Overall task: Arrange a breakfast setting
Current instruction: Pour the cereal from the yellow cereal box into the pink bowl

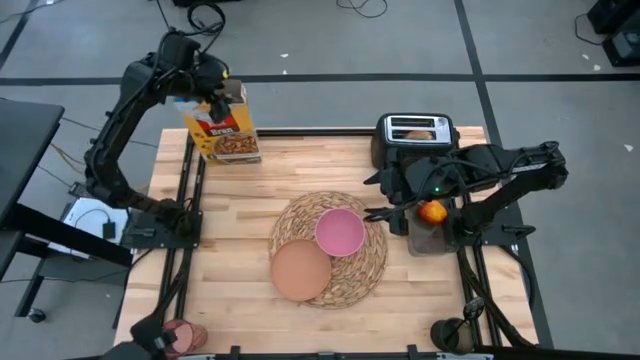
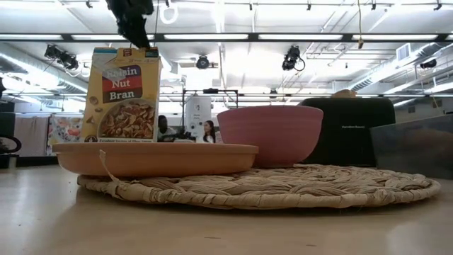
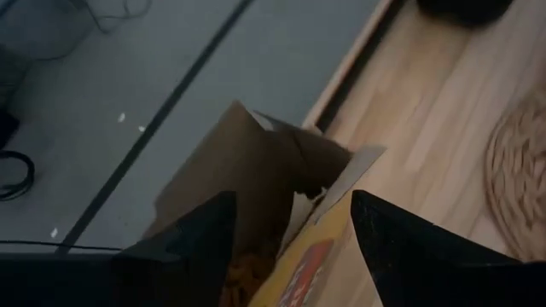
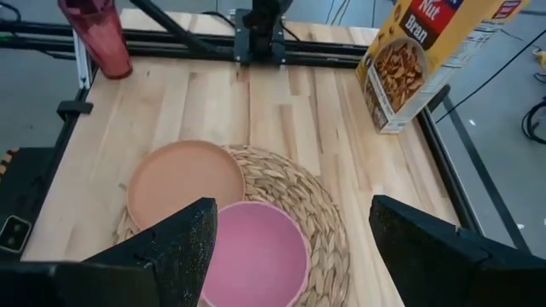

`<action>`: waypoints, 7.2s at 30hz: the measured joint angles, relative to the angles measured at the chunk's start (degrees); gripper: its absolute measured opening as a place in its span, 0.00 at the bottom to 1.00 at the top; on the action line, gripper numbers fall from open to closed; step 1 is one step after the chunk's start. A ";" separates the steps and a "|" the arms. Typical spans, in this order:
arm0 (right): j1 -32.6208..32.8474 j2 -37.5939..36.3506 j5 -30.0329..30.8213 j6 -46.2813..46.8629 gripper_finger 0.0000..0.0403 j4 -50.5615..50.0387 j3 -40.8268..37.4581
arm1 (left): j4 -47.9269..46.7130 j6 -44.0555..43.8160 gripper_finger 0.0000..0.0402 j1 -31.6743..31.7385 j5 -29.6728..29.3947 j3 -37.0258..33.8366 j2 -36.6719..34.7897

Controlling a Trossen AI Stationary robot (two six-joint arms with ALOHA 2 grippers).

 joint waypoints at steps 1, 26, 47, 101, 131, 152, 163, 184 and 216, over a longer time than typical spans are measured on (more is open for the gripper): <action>0.00 0.00 0.00 -0.04 0.77 -0.14 0.00 | -0.61 1.23 0.59 0.08 0.00 0.00 0.38; -9.69 -3.26 -1.33 -13.61 0.77 0.40 -0.02 | -15.03 13.04 0.04 -12.01 -7.60 -3.62 4.82; -18.21 -10.97 -9.28 -7.44 0.79 26.04 -20.17 | -16.90 -0.05 0.00 -31.82 -11.84 13.17 2.97; -29.05 21.89 -35.38 -3.91 0.91 66.30 -23.91 | -17.21 -16.38 0.00 -53.01 -20.23 24.47 1.93; -31.03 7.06 -32.68 -3.26 0.56 65.86 -24.15 | -10.30 -31.30 0.55 -52.90 -23.15 32.16 -10.23; -32.65 -12.45 -32.76 3.03 0.56 67.21 -23.96 | 19.09 -36.31 0.80 -52.89 -23.73 -1.18 -16.68; -32.63 -14.35 -36.14 3.61 0.56 70.27 -23.93 | 24.92 -37.04 0.88 -52.24 -20.62 -1.33 -11.01; -32.63 -14.51 -40.61 4.79 0.56 72.37 -23.93 | 37.06 -33.56 0.88 -52.22 -15.87 -1.37 -7.54; -33.31 -14.09 -43.10 0.83 0.56 68.18 -23.69 | 37.56 -34.22 0.88 -52.28 -8.70 -1.36 -5.12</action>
